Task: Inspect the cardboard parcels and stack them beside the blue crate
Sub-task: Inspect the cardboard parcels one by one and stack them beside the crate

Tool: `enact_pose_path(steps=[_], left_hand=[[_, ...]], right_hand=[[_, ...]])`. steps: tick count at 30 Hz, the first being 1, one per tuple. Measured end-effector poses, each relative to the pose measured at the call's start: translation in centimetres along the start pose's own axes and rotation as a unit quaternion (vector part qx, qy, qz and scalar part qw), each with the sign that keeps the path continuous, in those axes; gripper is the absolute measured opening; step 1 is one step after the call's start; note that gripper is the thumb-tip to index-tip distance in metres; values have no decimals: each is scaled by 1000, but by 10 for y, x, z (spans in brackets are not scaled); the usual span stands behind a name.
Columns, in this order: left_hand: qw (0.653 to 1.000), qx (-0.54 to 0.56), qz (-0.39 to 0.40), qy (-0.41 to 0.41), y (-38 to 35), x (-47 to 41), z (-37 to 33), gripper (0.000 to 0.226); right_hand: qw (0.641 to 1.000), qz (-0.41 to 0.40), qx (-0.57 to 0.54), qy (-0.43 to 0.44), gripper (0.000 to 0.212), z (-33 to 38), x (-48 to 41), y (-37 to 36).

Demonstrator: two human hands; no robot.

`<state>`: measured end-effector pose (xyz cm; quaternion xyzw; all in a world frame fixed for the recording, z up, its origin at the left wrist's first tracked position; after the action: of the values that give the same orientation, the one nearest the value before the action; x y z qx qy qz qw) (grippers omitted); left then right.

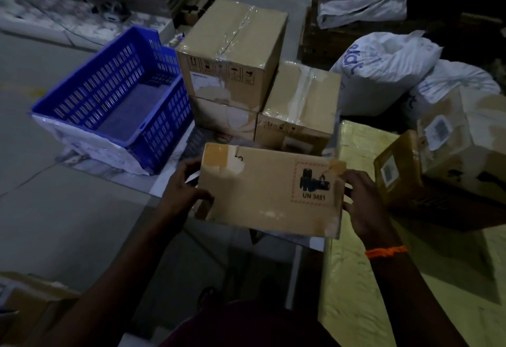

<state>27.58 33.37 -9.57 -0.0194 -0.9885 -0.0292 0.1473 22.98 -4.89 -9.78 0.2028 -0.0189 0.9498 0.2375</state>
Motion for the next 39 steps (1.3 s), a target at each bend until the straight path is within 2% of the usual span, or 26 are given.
enact_pose_path(steps=[3,5,6,10,17,20,22,23,24,26,28,31,33,35,39], left_hand=[[997,72,4,20,3,12,10,35],[995,87,-9,49,3,16,18,16],[993,95,-17,64,5,16,25,16],[990,88,19,106,4,20,55,52],[990,104,30,93,-11,29,88,39],[994,66,26,86,-14,29,99,55],[998,-2,16,56,-12,27,95,74],[998,-56,9,9,-13,26,85,77],[990,-124,4,-60,-16,23,72,74],[940,-270,13,-206,-38,15,48,64],[878,-399,51,-260,-71,4,35,64],[800,-530,111,-258,-112,-16,38,76],[770,-583,130,-224,-120,-29,56,77],[760,-601,128,-211,-120,-33,65,74],[752,-610,132,-211,-121,-35,69,72]], right_hand=[[999,-29,-32,-28,30,-10,22,4],[999,-28,-23,-38,30,-17,32,1],[998,-22,-23,-47,27,-23,36,-2],[999,3,-11,-45,23,-51,36,-1],[998,12,63,-12,40,-86,21,17],[996,1,92,-8,40,-98,17,17],[979,-47,191,48,44,-90,21,14],[955,-79,269,97,47,-81,24,9],[922,-98,340,160,51,-70,29,-2],[860,-61,430,268,57,-54,31,-37],[837,20,473,275,65,-54,20,-71],[802,76,535,254,75,-56,-1,-105],[772,82,580,246,78,-58,-10,-114],[754,83,603,246,82,-61,-13,-114],[751,94,604,250,84,-67,-16,-112]])
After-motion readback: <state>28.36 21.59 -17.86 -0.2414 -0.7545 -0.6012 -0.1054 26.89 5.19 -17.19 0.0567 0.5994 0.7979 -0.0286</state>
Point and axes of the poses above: each hand's wrist, its own x-axis away from the middle knuckle, its own y-axis out of the back of the hand, z = x × y, the point moved 7 cm from there along -x, towards the middle knuckle, and after that the axes turned 2 degrees about -y, right-handed, at the moved point
